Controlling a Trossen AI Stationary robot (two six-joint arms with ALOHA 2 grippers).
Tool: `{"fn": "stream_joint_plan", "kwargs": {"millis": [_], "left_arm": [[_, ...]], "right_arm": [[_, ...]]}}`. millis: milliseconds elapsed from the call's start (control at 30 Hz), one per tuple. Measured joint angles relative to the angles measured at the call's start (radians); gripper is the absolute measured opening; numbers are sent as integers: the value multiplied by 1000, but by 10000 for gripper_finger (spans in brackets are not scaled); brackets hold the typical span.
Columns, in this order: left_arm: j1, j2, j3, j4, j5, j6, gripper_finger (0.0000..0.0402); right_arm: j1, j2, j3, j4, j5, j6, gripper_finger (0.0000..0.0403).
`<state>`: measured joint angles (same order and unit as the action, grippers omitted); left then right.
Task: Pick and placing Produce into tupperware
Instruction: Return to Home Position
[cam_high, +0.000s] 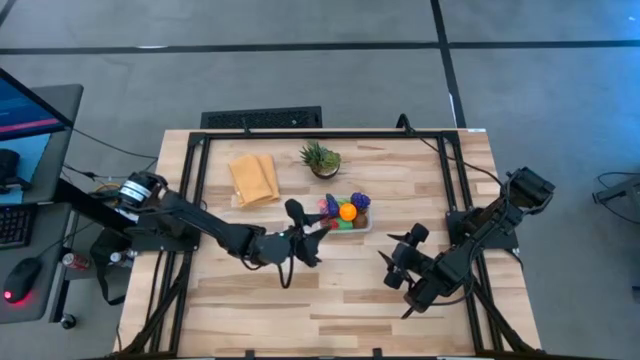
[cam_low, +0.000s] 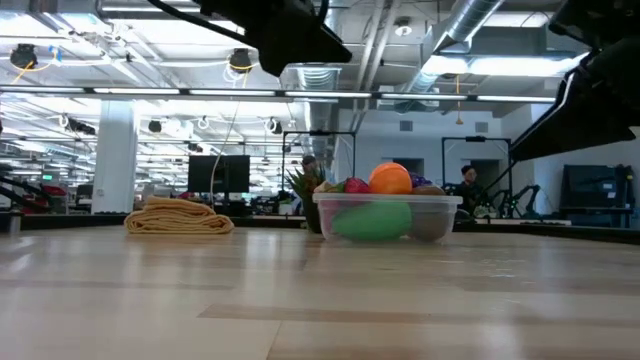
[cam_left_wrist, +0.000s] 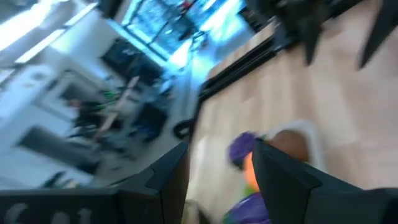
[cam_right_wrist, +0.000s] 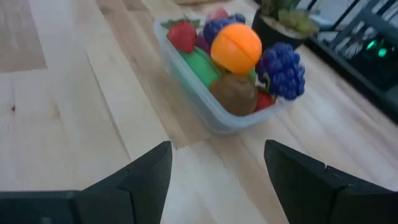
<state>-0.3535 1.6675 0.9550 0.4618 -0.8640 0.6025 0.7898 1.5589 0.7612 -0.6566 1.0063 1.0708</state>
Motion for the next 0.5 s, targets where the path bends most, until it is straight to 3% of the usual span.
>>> {"fn": "stream_joint_plan", "kwargs": {"millis": [133,367,500], "left_arm": [[-23,-1,0,4,-136,62,165],[-48,-1,0,8,-285,113,165],[-52,-1,0,3,-456,242,165]], "right_arm": [[0,0,0,16,12,-43,250],[0,0,0,14,12,-76,250],[0,0,0,9,9,-162,250]]}}
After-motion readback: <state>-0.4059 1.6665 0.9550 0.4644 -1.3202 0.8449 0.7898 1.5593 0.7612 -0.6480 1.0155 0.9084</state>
